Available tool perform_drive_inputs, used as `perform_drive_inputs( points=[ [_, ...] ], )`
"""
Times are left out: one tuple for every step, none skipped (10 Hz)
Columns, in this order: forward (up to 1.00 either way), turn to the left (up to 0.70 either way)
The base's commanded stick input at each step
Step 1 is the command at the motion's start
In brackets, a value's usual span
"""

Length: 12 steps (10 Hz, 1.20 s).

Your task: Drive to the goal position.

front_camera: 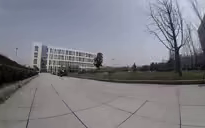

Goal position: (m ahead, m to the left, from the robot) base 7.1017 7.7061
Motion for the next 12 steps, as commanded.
perform_drive_inputs(
  points=[
    [0.00,0.00],
    [0.00,0.00],
    [0.00,0.00],
    [0.00,0.48],
    [0.00,0.70],
    [0.00,0.70],
    [0.00,0.70],
    [0.00,0.58],
    [0.00,0.00],
    [0.00,0.00],
    [0.00,0.00],
    [0.00,0.00]
  ],
)
